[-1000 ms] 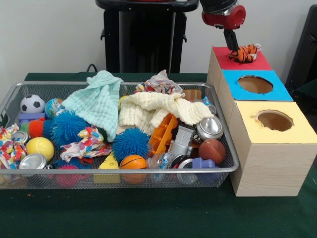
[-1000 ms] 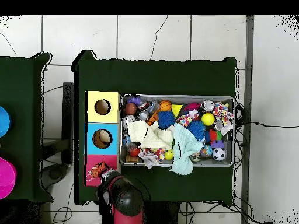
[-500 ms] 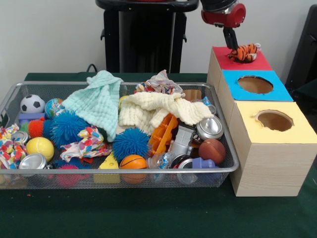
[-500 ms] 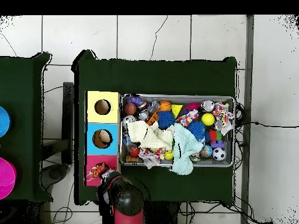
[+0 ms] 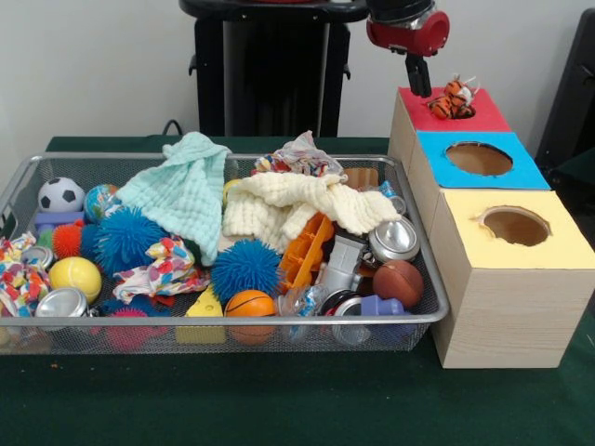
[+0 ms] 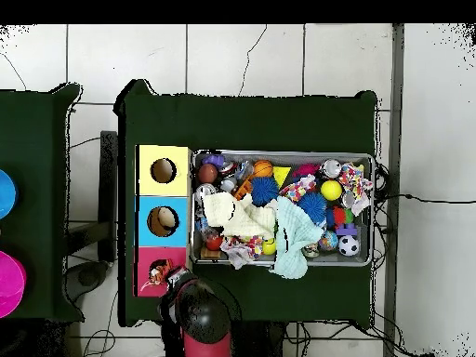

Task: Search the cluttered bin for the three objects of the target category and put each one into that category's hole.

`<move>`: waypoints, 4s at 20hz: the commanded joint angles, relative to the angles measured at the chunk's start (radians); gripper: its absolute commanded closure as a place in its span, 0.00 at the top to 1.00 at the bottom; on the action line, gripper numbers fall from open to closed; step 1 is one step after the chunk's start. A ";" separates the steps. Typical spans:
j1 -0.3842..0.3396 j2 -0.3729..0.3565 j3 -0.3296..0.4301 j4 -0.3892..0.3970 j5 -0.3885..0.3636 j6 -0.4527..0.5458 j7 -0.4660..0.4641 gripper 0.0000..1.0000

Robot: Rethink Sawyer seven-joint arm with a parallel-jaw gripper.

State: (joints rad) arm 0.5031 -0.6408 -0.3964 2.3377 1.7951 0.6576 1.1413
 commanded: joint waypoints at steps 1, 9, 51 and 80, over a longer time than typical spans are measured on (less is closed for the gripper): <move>-0.056 -0.021 0.040 -0.017 -0.109 -0.048 0.156 0.00; -0.094 -0.034 0.069 -0.038 -0.164 -0.050 0.230 0.00; 0.146 0.122 0.147 -0.063 0.323 -0.016 0.124 0.00; 0.043 -0.004 -0.048 -0.125 -0.003 -0.074 0.149 0.00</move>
State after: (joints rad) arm 0.6037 -0.5930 -0.4550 2.2832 1.8681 0.6509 1.1415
